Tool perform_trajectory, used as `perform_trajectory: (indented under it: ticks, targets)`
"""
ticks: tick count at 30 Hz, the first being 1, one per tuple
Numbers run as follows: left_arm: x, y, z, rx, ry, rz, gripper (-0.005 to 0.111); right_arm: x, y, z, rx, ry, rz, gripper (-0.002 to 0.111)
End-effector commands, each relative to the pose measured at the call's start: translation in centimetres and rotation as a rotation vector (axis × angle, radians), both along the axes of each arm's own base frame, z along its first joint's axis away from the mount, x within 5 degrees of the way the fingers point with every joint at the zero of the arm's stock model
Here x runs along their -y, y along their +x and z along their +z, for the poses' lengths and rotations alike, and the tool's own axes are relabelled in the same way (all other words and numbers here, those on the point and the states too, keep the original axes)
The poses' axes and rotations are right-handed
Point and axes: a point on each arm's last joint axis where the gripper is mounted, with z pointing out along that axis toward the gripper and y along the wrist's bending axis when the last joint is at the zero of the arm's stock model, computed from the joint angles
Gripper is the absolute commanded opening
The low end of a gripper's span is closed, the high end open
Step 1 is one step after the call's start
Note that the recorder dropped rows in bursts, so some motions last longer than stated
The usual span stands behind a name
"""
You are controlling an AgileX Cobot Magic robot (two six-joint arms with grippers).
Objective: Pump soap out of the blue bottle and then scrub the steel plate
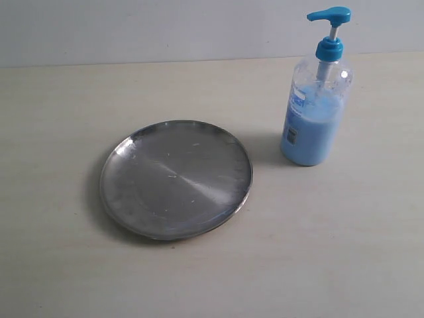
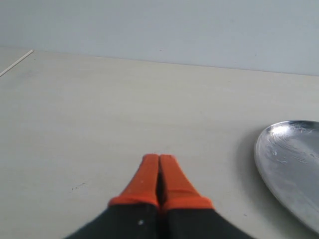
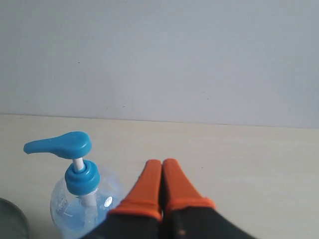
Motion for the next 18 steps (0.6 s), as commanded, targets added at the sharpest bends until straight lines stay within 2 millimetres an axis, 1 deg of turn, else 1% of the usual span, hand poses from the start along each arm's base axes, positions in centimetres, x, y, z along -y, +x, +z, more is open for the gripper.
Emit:
perform_trajectory:
  ticks: [1, 13, 18]
  targets:
    - [0.03, -0.01, 0.01, 0.011, 0.003, -0.007, 0.000, 0.10, 0.11, 0.43, 0.023, 0.000, -0.004, 0.000]
    - [0.03, -0.01, 0.01, 0.011, 0.003, -0.007, 0.000, 0.10, 0.10, 0.40, 0.019, 0.015, -0.010, 0.000]
    - [0.03, -0.01, 0.01, 0.011, 0.005, -0.008, 0.000, 0.16, 0.16, -0.46, -0.069, 0.087, -0.050, 0.000]
